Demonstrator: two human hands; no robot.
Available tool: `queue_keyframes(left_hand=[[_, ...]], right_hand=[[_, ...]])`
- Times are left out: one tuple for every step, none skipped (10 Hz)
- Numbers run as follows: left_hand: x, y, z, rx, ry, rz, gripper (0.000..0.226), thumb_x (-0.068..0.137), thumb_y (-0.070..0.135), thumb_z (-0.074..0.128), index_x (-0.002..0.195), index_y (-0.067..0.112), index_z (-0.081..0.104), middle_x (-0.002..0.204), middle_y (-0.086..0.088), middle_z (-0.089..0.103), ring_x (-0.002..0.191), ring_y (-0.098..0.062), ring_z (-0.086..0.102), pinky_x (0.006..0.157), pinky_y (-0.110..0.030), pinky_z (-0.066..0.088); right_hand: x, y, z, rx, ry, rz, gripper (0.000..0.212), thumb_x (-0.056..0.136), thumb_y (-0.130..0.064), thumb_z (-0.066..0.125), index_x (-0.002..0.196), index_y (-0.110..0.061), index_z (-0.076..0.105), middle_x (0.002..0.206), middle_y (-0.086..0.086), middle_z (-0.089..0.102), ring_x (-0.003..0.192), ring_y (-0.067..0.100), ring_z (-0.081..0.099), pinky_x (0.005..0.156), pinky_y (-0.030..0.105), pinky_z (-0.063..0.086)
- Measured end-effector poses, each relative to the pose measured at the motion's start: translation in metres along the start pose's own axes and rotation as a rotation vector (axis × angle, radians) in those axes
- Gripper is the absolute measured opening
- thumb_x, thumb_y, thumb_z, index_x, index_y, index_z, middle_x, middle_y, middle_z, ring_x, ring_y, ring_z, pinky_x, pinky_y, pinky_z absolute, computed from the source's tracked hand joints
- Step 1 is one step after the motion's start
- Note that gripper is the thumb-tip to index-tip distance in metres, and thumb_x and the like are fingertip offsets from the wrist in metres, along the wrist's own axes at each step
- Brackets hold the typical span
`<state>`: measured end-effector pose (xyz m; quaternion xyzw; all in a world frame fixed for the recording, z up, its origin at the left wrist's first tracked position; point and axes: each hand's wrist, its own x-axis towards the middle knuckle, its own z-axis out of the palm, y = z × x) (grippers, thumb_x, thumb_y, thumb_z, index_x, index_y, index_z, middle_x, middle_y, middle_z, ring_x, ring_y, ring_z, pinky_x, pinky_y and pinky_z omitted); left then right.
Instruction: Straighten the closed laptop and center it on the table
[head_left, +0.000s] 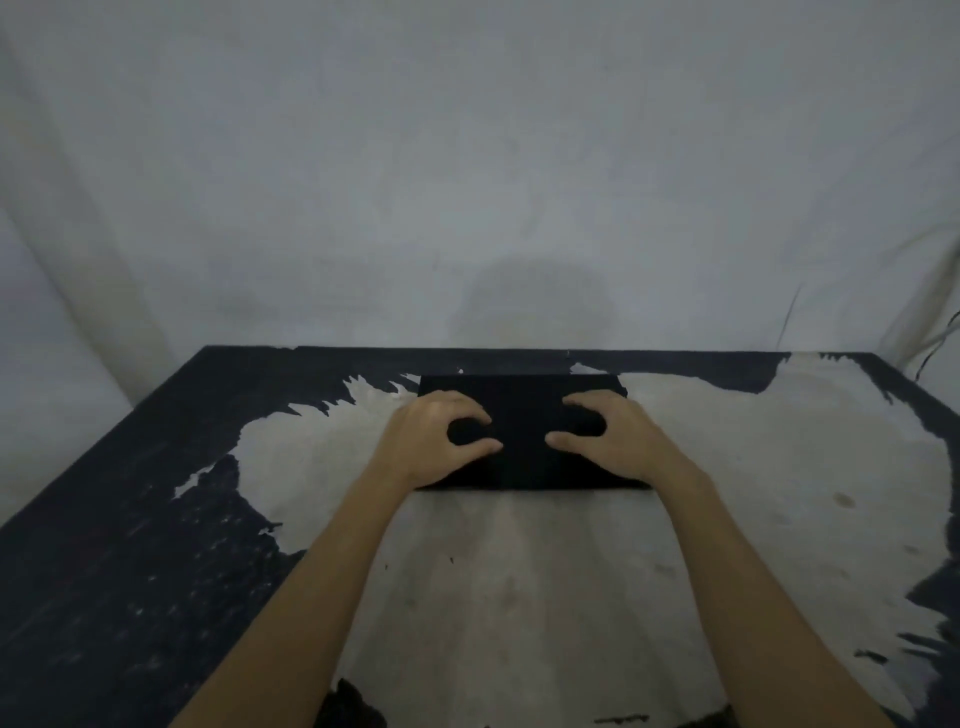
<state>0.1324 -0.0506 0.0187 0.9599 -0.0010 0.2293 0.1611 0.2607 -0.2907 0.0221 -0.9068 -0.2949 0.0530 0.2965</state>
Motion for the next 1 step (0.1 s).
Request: queue_keyframes(left_hand=[[0.0211,0.0033,-0.0259,-0.021,0.138,0.010,0.033,0.087,0.049,0.078,0.107,0.023,0.080,0.112,0.003,0.080,0.106,-0.019,0.072,0.091,-0.039,0.059]], right_hand=[[0.0124,-0.0256,-0.0193,0.066,0.148,-0.118,0.069,0.084,-0.064,0.067,0.141,-0.026,0.056,0.148,0.000,0.055,0.134,0.023,0.051,0.107,0.041,0.044]])
